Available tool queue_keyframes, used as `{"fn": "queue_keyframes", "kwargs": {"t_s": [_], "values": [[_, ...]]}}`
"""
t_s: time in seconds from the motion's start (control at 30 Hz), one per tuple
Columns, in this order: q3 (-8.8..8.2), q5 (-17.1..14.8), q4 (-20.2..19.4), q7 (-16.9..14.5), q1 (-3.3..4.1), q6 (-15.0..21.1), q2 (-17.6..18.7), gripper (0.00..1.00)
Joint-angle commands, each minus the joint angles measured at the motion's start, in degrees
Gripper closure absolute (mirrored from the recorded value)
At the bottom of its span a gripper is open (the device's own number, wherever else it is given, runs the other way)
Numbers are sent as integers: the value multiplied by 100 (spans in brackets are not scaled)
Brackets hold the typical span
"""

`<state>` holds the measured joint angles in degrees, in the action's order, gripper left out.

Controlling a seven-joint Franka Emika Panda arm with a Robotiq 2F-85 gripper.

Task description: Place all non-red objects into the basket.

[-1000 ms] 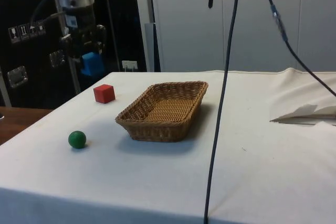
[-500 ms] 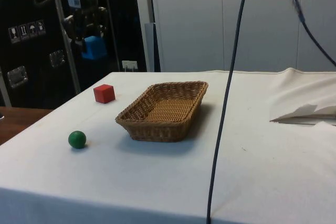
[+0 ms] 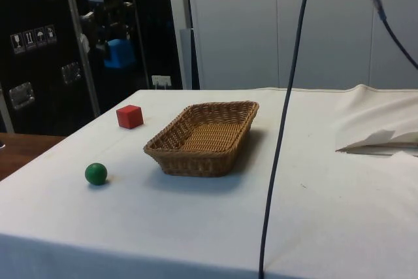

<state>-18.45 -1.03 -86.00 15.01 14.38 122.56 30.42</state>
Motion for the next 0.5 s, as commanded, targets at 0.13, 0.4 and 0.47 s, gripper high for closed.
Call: {"fn": "queue_keyframes", "kwargs": {"t_s": [0.13,0.4,0.47], "values": [[0,-34,-206,-172,-6,11,-138,100],[34,-52,-819,-395,6,138,-579,100],[40,-52,-922,-430,6,143,-653,100]]}}
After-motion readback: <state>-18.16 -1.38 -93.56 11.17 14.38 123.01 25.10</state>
